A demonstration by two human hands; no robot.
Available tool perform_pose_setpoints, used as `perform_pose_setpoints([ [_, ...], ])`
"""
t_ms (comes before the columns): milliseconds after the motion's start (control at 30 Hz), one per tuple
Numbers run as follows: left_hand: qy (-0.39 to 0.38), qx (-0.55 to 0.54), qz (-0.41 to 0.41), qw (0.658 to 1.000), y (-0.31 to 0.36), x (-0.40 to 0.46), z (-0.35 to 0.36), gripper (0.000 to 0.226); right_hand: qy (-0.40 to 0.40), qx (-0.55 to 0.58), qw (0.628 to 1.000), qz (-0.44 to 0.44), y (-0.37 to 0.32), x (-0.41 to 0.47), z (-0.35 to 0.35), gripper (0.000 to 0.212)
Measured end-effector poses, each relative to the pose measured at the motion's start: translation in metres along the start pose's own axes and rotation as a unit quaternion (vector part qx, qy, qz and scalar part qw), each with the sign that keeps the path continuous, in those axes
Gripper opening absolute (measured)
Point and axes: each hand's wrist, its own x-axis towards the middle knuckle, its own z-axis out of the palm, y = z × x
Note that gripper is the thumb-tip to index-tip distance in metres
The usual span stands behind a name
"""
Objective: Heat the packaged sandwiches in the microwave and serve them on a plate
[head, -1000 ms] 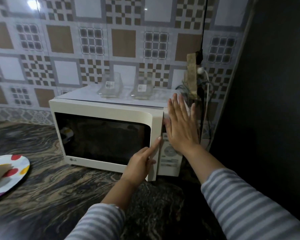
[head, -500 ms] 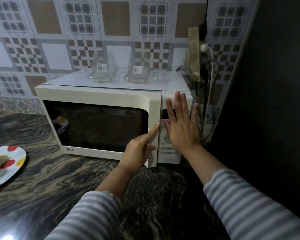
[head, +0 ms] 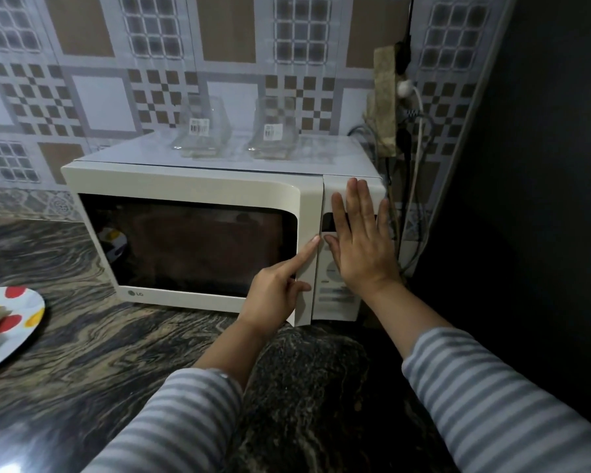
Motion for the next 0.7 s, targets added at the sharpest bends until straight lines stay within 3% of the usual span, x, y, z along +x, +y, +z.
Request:
perform_pose_setpoints([
  [500,-0.004,0.029,-0.044,0.999,0.005,0.011,0.002,0.099,-0.010,-0.038,0.999,0.015,-0.004,-0.001,-0.002,0.065],
  [700,-0.073,0.021,-0.048,0.996,0.013,0.012,-0.007,0.098,-0.049,-0.045,0.998,0.014,-0.003,0.003,-0.015,0.065],
])
